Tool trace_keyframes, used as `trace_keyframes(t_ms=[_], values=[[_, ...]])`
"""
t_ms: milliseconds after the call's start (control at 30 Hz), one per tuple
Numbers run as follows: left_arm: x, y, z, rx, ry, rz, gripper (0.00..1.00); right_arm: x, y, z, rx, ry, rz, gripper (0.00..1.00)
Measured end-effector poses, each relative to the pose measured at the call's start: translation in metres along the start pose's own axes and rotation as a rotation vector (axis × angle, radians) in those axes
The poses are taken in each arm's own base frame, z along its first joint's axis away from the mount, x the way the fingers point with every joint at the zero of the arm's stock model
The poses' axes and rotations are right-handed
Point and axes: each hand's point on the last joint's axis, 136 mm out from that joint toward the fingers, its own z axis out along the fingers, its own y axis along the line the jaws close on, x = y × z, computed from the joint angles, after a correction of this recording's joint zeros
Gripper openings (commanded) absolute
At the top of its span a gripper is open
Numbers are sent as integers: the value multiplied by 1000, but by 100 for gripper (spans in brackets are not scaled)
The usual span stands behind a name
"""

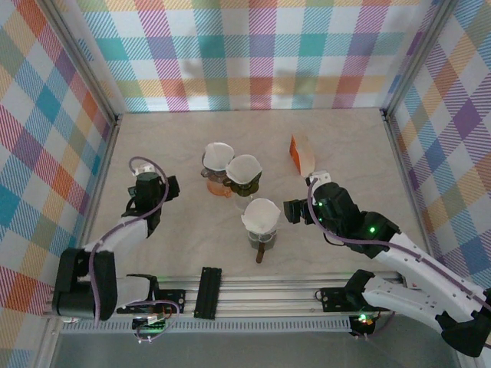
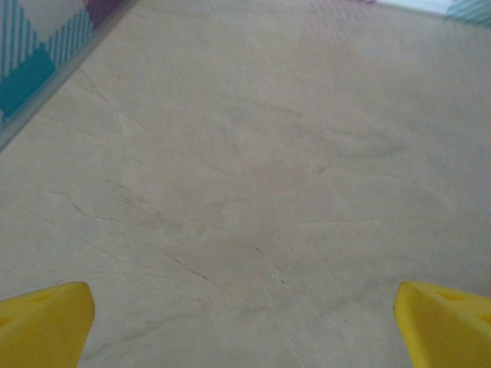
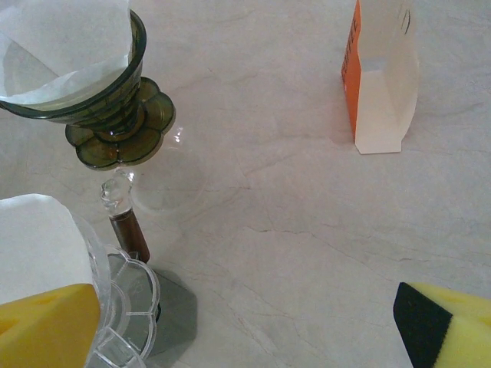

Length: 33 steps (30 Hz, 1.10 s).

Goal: Place the coffee filter in the dripper

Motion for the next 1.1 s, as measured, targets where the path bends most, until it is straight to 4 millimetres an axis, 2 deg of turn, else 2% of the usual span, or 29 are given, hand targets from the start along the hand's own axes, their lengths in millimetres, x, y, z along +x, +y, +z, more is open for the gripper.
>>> trace_keyframes(t_ms=[200, 433, 700, 967, 1100], values=[[6, -5, 19, 19, -49, 18, 100, 0, -1, 0, 7, -1, 12, 99], [26, -7, 34, 30, -45, 27, 100, -1, -5, 1, 28, -8, 17, 99], [26, -19, 41, 92, -70, 47, 100, 3, -17, 14, 124, 34, 26, 99], [22, -21, 40, 100, -86, 51, 100, -10, -46, 16, 243, -22, 103, 99], [21, -21, 40, 101, -89, 56, 100, -18, -73, 21, 326, -73, 150, 99]])
